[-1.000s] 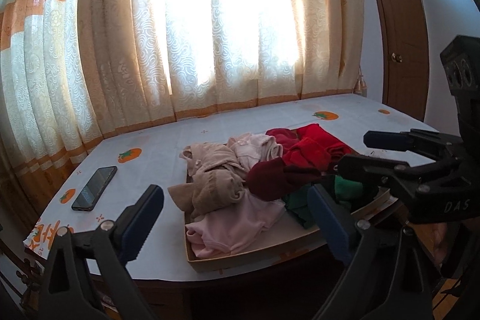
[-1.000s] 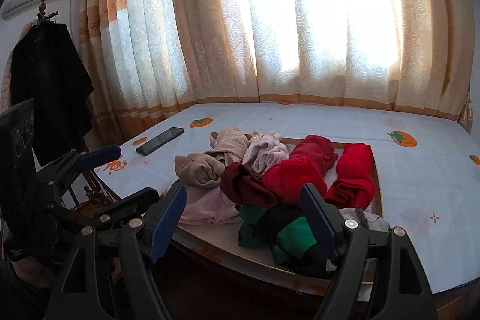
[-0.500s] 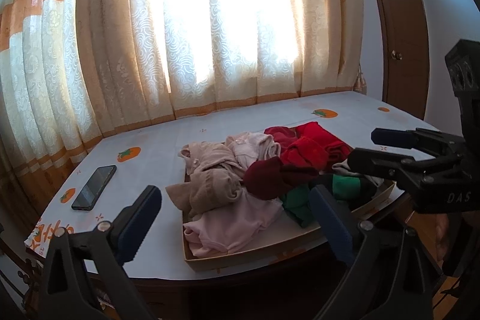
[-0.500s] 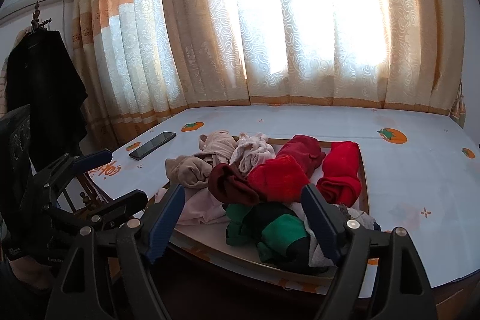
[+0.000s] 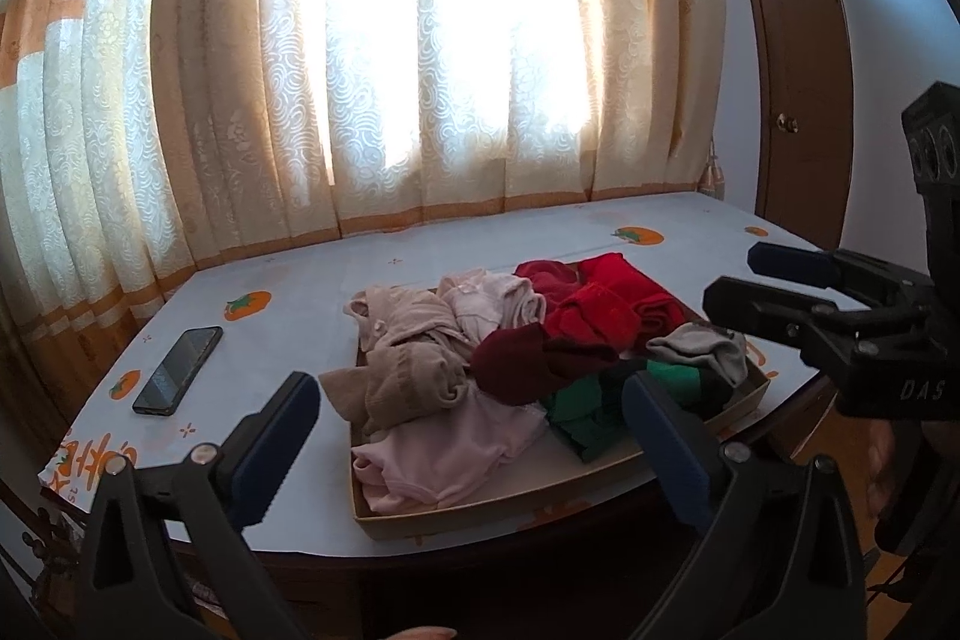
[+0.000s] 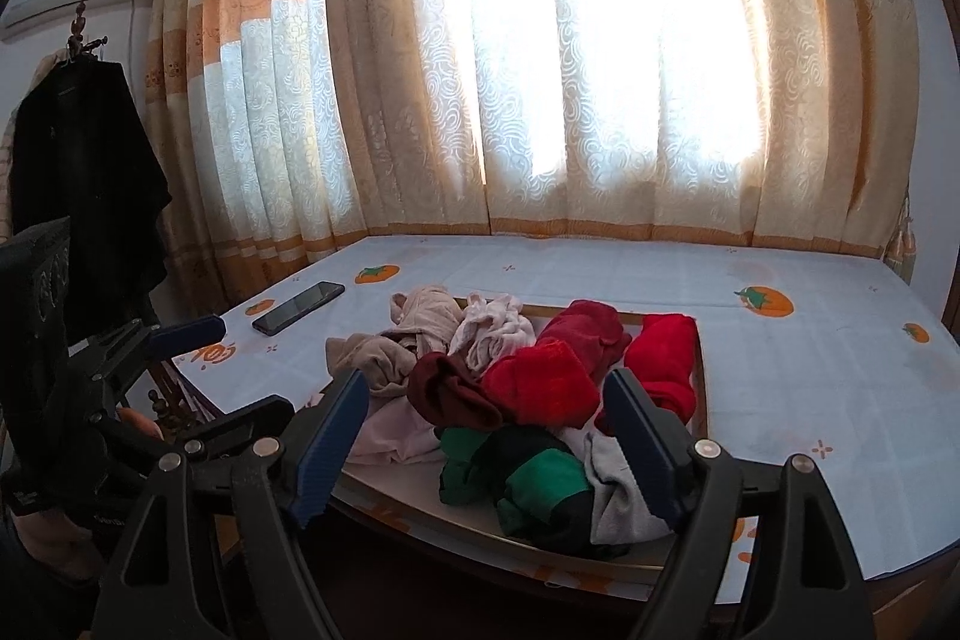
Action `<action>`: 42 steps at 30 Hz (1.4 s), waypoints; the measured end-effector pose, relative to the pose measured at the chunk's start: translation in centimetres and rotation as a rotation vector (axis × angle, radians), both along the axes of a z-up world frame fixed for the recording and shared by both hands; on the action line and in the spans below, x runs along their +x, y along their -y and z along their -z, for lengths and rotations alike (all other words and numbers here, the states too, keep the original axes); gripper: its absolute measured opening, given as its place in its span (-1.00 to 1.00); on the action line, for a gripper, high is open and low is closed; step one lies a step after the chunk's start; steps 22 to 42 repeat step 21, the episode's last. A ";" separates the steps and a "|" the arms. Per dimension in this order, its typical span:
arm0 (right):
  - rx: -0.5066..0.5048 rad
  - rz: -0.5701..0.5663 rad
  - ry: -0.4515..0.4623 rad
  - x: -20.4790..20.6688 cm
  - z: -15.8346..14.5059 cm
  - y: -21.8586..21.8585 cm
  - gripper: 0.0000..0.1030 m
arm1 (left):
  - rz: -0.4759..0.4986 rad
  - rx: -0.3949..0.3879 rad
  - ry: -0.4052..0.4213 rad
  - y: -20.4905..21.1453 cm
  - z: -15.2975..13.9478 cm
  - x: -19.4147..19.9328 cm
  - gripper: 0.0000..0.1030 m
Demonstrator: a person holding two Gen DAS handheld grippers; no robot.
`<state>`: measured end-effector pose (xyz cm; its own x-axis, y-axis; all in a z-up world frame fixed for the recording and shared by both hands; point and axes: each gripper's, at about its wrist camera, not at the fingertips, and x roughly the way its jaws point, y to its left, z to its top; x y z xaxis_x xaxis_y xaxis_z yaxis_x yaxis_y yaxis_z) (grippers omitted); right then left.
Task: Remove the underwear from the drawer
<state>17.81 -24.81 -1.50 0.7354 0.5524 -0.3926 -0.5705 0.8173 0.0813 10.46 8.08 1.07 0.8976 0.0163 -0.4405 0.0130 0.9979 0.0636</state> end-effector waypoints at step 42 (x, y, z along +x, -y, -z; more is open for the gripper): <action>-0.029 -0.017 -0.021 -0.4 1.4 -0.2 0.61 | -0.003 -0.003 0.001 0.3 0.1 0.1 0.99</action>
